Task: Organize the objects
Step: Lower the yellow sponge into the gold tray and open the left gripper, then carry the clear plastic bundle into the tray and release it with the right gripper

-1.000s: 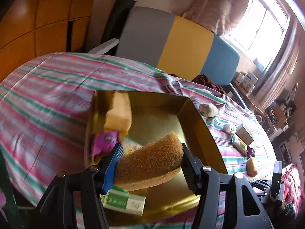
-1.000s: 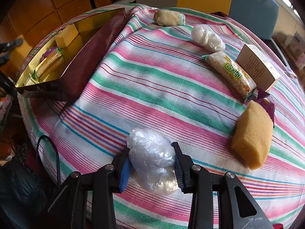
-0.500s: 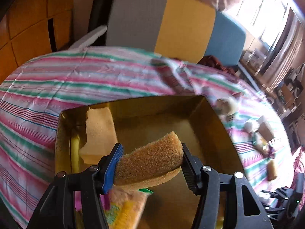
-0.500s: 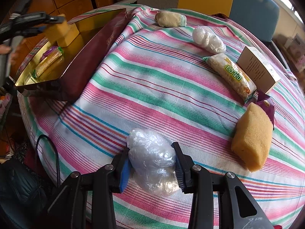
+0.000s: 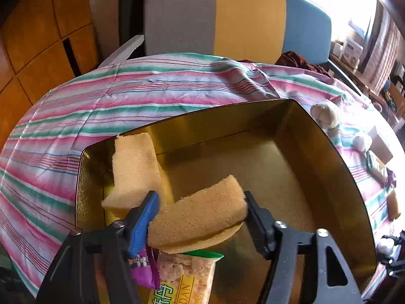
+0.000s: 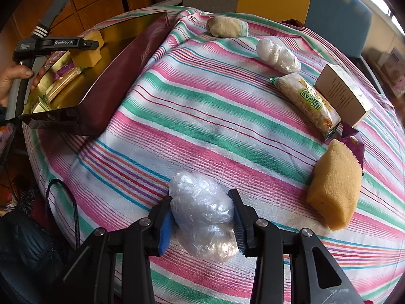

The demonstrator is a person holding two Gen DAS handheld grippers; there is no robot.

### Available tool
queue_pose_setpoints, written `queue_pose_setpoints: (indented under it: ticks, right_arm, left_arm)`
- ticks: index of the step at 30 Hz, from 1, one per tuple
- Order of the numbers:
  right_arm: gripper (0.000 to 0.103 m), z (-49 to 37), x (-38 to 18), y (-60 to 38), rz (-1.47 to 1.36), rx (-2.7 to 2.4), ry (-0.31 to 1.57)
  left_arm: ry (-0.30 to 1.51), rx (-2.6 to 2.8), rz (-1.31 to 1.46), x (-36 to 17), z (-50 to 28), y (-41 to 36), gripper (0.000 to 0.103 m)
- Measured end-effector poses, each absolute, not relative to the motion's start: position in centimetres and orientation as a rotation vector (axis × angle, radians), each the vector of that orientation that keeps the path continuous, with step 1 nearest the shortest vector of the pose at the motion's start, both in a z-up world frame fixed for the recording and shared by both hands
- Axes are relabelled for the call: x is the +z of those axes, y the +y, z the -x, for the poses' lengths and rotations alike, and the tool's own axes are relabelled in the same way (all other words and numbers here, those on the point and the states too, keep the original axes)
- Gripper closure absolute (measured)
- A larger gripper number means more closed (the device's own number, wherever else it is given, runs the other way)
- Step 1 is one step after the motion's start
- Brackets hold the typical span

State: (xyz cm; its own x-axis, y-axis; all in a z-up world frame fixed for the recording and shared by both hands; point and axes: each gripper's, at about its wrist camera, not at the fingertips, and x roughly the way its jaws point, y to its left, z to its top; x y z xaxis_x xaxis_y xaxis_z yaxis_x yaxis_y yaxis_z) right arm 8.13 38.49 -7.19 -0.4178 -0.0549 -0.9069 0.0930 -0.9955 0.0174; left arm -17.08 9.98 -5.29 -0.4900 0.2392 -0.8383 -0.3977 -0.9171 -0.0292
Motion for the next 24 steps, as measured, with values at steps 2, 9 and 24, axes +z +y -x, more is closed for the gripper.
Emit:
queue_pose_setpoints:
  ticks: [2, 9, 24]
  right_arm:
    - [0.061, -8.1, -7.2, 38.5, -1.643, -2.574, 0.057]
    - [0.061, -8.1, -7.2, 38.5, -1.642, -2.573, 0.058]
    - [0.064, -8.1, -7.2, 38.5, -1.651, -2.603, 0.034]
  left_arm:
    - [0.219, 2.426, 1.323, -5.0, 16.9, 9.8, 0.021]
    - [0.168, 2.467, 1.275, -3.0, 14.9, 8.3, 0.021]
    - [0.103, 2.601, 1.049, 1.5, 4.8, 5.9, 0.021]
